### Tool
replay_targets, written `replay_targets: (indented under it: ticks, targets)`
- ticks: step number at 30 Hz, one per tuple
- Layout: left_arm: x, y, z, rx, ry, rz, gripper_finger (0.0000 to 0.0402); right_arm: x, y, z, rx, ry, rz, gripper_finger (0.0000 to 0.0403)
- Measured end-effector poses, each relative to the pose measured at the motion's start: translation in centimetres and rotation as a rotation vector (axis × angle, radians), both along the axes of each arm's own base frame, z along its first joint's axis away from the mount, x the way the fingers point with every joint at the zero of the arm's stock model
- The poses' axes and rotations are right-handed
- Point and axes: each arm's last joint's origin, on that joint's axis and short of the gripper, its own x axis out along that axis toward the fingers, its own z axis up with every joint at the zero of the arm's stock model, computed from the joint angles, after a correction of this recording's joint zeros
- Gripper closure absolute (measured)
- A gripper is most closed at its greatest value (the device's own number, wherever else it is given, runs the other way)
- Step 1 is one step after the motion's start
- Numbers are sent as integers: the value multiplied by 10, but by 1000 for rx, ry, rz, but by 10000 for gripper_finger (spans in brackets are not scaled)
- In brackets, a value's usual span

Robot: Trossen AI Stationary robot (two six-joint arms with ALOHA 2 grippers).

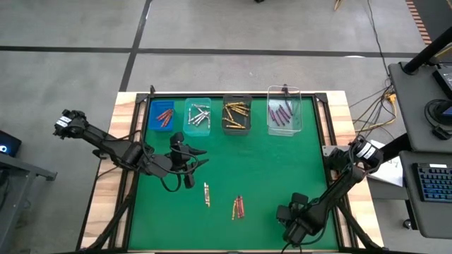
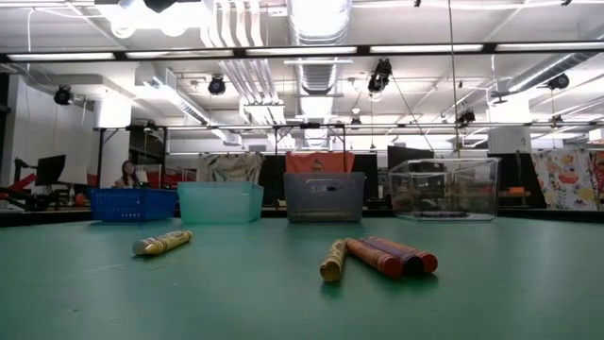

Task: Sort crayons
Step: Put the yellow crayon into the black bin

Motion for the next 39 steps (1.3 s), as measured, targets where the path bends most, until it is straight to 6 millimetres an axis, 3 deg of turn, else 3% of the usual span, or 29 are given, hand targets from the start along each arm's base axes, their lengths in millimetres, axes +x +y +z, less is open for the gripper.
replay_targets:
  ticks: [6, 12, 22, 29, 35, 39]
  targets:
    - [0, 0, 1, -4, -8, 0, 288, 0, 0, 1, -1, 2, 20, 386]
    - [2, -1, 4, -19, -48, -1, 288, 1, 1, 14, 12, -24, 72, 390]
    - [16, -7, 6, -45, -139, -8, 288, 1, -15, 34, -223, -334, 213, 391]
    - [28, -11, 8, -55, -229, 9, 288, 3, -35, 33, -448, -518, 299, 391]
    - [31, -6, 10, 12, -239, 74, 288, 5, -62, 37, -474, -618, 357, 391]
    - [32, -1, 9, 32, -231, 98, 288, 11, -85, 48, -457, -779, 384, 391]
